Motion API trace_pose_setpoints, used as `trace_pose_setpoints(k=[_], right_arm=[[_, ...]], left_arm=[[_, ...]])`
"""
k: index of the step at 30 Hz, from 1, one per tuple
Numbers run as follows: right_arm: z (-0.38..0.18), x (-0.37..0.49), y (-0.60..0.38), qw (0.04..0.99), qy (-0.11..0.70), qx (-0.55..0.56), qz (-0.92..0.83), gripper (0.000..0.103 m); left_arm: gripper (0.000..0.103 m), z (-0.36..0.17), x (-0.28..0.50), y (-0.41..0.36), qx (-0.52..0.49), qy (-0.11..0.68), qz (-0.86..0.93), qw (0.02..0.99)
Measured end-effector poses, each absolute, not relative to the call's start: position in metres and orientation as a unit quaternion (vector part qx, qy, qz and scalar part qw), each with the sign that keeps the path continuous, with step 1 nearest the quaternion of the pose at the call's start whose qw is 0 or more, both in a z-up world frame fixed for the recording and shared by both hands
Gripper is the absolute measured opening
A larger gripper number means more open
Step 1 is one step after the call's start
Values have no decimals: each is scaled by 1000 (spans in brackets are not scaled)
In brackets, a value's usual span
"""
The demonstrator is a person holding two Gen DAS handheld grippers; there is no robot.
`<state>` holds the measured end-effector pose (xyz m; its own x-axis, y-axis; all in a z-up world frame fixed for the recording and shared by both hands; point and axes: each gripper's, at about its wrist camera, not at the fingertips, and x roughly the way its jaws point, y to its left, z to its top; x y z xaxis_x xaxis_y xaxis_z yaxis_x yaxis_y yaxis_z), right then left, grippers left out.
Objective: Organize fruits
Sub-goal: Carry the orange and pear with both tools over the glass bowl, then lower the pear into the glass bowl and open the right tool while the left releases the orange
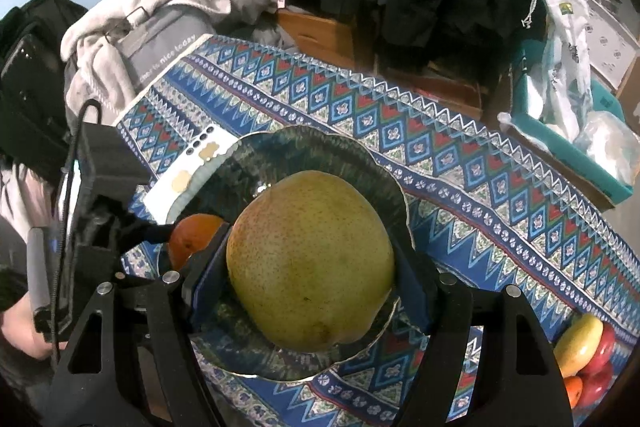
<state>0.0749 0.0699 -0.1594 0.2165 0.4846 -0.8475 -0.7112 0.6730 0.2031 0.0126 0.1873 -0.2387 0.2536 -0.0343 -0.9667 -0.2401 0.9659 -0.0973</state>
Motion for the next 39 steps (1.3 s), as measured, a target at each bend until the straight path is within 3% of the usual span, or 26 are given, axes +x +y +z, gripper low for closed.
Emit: trace_pose_setpoints(k=[7,12,28,39], right_arm=[[-172,74,73,762,506,-116,388,75],[-186,75,77,748,524,-112,391,75],[-229,81,74,715,582,-111,371,76],[-184,87,59,753,537,-75,374,75]], left_arm=[[69,-260,16,184,-112,634,66,763],[78,-248,14,182,-93,619,77,776],[78,-214,-7,197,-85,606,85,786],[78,-198,-5,192,-87,591,80,798]])
